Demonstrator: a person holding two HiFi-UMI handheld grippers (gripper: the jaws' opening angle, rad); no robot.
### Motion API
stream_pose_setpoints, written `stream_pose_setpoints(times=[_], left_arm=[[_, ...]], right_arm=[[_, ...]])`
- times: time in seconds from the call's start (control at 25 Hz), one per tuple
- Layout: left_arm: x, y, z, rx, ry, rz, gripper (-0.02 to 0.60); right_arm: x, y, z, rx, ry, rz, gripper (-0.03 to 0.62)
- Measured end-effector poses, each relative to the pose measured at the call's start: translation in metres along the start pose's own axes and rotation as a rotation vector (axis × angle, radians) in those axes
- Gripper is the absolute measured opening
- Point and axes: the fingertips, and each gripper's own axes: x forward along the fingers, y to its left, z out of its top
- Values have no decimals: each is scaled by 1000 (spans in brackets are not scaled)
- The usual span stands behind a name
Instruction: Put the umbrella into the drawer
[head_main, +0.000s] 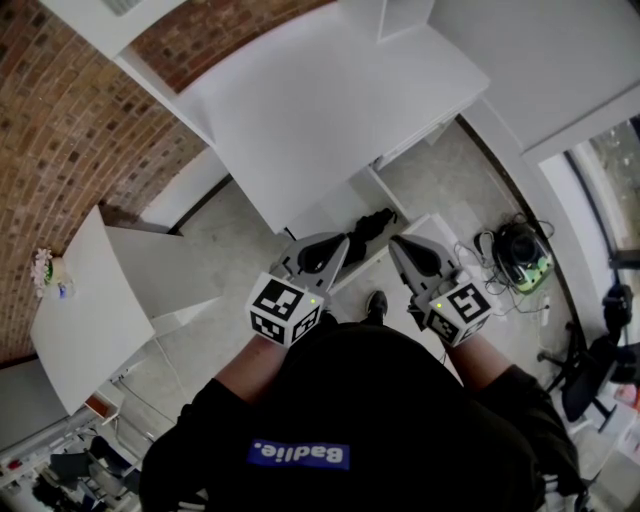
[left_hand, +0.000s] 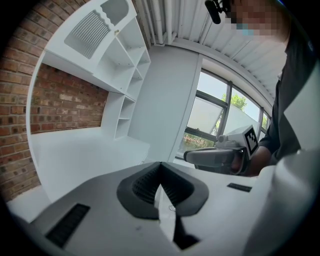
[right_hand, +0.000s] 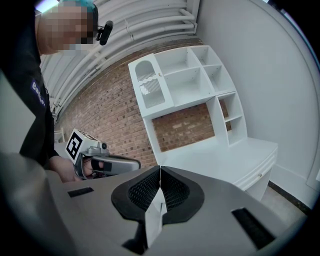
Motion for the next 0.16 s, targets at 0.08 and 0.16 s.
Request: stream_pose_setpoints(times=[0.08,0.16], left_arm=[[0,-2,-1,0,-1,-2,2],[0,-5,-1,2,-2,-5,2]], right_arm=[[-2,0,-1,-2,-2,-2,31],[-5,1,-1,-3,-4,-4,31]])
